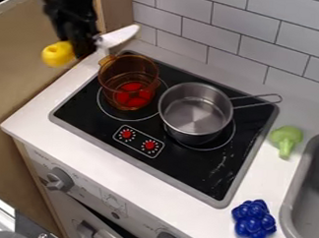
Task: Moved the yellow knife into the translucent pot on the left burner
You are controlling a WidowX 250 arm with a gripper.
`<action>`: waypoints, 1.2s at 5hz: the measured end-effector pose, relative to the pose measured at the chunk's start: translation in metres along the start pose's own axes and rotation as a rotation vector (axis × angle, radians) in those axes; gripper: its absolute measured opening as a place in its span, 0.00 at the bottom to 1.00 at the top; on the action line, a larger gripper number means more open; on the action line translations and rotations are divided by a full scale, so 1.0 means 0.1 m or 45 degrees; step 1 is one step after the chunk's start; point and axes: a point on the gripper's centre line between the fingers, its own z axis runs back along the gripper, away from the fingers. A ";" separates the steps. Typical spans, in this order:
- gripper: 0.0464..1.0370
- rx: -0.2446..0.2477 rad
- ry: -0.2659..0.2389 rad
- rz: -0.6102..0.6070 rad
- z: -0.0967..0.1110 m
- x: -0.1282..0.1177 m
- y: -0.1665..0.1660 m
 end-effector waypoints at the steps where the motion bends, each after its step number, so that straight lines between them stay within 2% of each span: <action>1: 0.27 -0.005 -0.098 -0.013 -0.15 0.19 0.05; 4: 0.27 0.061 -0.294 -0.052 -0.62 0.77 0.01; 5: 0.27 0.081 -0.325 -0.030 -0.71 0.87 -0.01; 6: 0.32 0.084 -0.326 -0.014 -0.72 0.88 -0.01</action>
